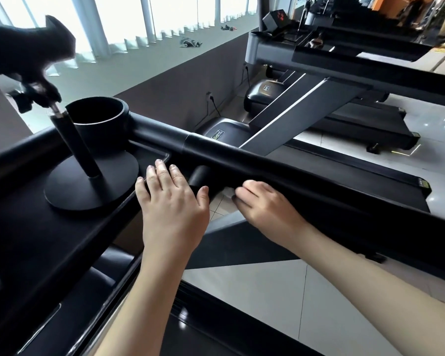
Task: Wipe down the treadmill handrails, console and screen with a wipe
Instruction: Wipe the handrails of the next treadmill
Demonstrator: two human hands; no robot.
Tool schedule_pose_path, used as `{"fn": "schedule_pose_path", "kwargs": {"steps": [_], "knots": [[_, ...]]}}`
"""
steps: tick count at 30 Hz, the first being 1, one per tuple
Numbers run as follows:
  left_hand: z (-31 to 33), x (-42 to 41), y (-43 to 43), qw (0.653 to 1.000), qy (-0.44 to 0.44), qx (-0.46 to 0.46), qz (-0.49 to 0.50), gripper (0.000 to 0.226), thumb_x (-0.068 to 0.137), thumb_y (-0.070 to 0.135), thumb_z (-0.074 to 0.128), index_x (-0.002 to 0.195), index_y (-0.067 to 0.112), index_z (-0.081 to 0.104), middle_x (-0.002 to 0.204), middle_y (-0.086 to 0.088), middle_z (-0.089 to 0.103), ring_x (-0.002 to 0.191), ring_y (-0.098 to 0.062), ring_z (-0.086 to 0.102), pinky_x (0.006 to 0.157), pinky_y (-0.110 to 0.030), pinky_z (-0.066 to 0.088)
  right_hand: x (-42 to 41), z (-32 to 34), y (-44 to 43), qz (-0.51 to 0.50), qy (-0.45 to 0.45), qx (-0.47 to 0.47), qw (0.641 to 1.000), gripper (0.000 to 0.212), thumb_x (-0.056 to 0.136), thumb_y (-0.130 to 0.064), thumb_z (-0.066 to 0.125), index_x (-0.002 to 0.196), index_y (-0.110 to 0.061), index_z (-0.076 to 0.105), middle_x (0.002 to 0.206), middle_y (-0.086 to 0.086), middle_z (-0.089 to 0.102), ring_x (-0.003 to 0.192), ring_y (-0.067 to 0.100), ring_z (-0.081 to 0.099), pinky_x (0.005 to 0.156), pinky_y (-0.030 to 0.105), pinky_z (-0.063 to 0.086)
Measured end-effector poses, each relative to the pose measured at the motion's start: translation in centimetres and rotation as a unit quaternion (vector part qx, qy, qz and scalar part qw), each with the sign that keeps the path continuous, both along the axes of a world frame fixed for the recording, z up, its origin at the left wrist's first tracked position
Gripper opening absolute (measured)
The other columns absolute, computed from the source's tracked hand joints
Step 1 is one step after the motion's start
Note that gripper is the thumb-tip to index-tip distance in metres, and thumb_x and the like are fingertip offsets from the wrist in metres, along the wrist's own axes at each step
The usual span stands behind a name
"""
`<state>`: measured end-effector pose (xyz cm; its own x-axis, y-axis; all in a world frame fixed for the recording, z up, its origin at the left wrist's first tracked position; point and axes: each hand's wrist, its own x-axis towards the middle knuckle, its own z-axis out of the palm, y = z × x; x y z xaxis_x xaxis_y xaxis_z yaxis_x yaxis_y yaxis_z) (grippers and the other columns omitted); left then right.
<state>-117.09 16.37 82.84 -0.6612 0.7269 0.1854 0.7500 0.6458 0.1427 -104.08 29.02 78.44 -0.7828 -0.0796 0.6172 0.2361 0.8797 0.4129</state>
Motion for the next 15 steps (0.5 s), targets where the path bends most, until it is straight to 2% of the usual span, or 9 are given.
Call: {"fn": "schedule_pose_path", "kwargs": {"steps": [3, 5, 7, 9, 11, 13, 15], "knots": [[-0.1, -0.2, 0.1, 1.0, 0.006, -0.001, 0.0, 0.071, 0.098, 0.049, 0.012, 0.152, 0.001, 0.013, 0.159, -0.021, 0.007, 0.147, -0.032, 0.003, 0.117, -0.046, 0.0, -0.6, 1.2, -0.1, -0.028, 0.018, -0.002, 0.999, 0.017, 0.081, 0.009, 0.059, 0.075, -0.005, 0.066, 0.076, 0.005, 0.059, 0.073, 0.025, 0.06, 0.072, 0.033, 0.05], [-0.3, -0.2, 0.2, 1.0, 0.006, 0.006, 0.001, 0.073, 0.097, 0.05, 0.013, 0.151, 0.0, 0.015, 0.159, -0.022, 0.009, 0.147, -0.032, 0.005, 0.117, -0.046, 0.0, -1.7, 1.1, -0.5, -0.031, 0.029, -0.024, 0.999, 0.021, 0.083, 0.011, 0.054, 0.071, -0.004, 0.065, 0.075, 0.007, 0.059, 0.071, 0.026, 0.06, 0.069, 0.034, 0.05], [-0.4, -0.1, 0.1, 1.0, 0.006, 0.024, 0.0, 0.084, 0.088, 0.054, 0.007, 0.149, -0.002, 0.022, 0.157, -0.024, 0.016, 0.146, -0.034, 0.011, 0.116, -0.047, 0.003, -1.6, 0.4, -0.8, -0.023, 0.016, -0.022, 0.999, 0.03, 0.085, 0.012, 0.044, 0.066, -0.003, 0.062, 0.07, 0.008, 0.056, 0.068, 0.028, 0.059, 0.067, 0.035, 0.05], [-0.3, 0.0, 0.0, 1.0, 0.011, 0.028, -0.006, 0.092, 0.081, 0.055, -0.001, 0.149, -0.003, 0.024, 0.156, -0.024, 0.018, 0.145, -0.035, 0.014, 0.116, -0.048, 0.005, -0.1, 0.5, -0.8, -0.034, 0.012, -0.018, 0.999, 0.026, 0.083, 0.012, 0.049, 0.069, -0.004, 0.063, 0.071, 0.007, 0.055, 0.069, 0.027, 0.059, 0.069, 0.035, 0.05], [-0.2, -0.1, 0.0, 1.0, 0.002, 0.019, -0.004, 0.087, 0.085, 0.053, 0.002, 0.15, -0.001, 0.019, 0.158, -0.023, 0.013, 0.146, -0.034, 0.009, 0.117, -0.047, 0.003, 1.2, 1.3, -0.5, -0.056, 0.037, -0.022, 0.998, 0.018, 0.086, 0.007, 0.058, 0.076, -0.006, 0.067, 0.074, 0.006, 0.058, 0.072, 0.026, 0.059, 0.072, 0.034, 0.05], [-0.2, -0.2, 0.1, 1.0, 0.007, 0.009, -0.001, 0.075, 0.095, 0.049, 0.006, 0.151, 0.0, 0.013, 0.159, -0.022, 0.007, 0.147, -0.033, 0.004, 0.117, -0.047, 0.0, 0.7, 1.8, -0.3, -0.06, 0.069, -0.034, 0.995, 0.02, 0.093, 0.001, 0.056, 0.08, -0.005, 0.07, 0.075, 0.005, 0.06, 0.072, 0.025, 0.059, 0.072, 0.035, 0.051], [-0.5, -0.2, 0.1, 1.0, 0.013, 0.008, -0.003, 0.072, 0.099, 0.049, 0.013, 0.151, 0.0, 0.013, 0.159, -0.022, 0.007, 0.147, -0.033, 0.004, 0.117, -0.046, 0.001, -0.7, 1.3, -0.4, -0.056, 0.065, -0.029, 0.996, 0.023, 0.091, 0.005, 0.053, 0.078, -0.004, 0.068, 0.074, 0.006, 0.06, 0.072, 0.026, 0.059, 0.071, 0.035, 0.051]]}}
